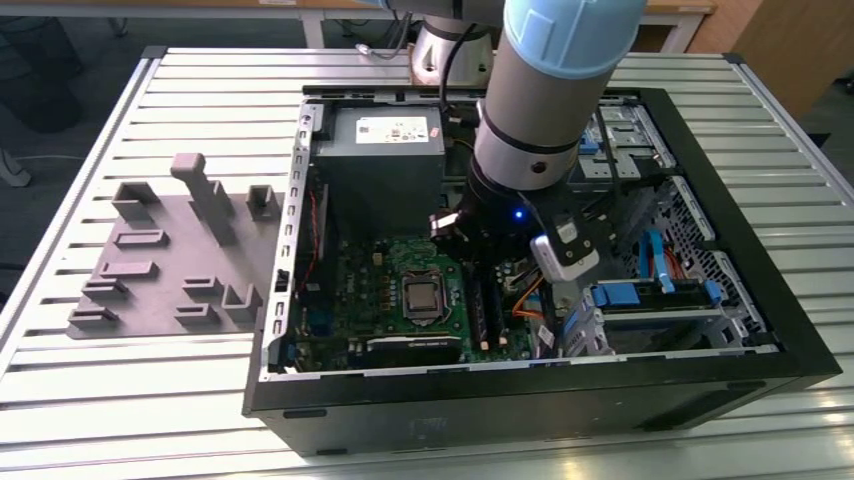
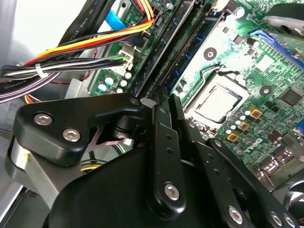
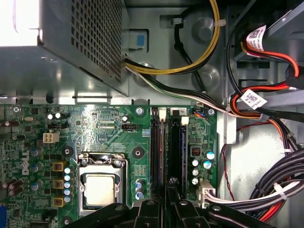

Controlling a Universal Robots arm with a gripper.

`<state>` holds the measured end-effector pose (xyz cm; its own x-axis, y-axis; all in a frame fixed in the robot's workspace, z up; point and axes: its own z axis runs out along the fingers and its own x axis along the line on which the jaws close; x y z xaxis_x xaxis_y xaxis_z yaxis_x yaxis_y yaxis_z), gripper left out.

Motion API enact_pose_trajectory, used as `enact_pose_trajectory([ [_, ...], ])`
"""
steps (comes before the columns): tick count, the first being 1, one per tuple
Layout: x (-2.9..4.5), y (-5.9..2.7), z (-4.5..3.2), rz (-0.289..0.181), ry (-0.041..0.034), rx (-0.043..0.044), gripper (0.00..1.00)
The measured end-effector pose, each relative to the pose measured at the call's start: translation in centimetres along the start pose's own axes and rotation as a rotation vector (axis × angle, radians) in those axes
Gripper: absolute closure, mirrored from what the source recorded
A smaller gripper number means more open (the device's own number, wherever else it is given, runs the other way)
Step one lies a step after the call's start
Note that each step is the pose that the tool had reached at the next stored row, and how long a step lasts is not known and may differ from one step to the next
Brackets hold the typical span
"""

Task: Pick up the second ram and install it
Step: 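Insert the second ram into the second slot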

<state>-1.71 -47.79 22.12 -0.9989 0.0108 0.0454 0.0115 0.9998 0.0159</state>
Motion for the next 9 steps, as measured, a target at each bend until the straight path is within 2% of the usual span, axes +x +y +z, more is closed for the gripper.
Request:
enact_pose_trajectory([
  [9,-0.02,-0.01,0.41,0.0,0.0,0.0003,0.8],
])
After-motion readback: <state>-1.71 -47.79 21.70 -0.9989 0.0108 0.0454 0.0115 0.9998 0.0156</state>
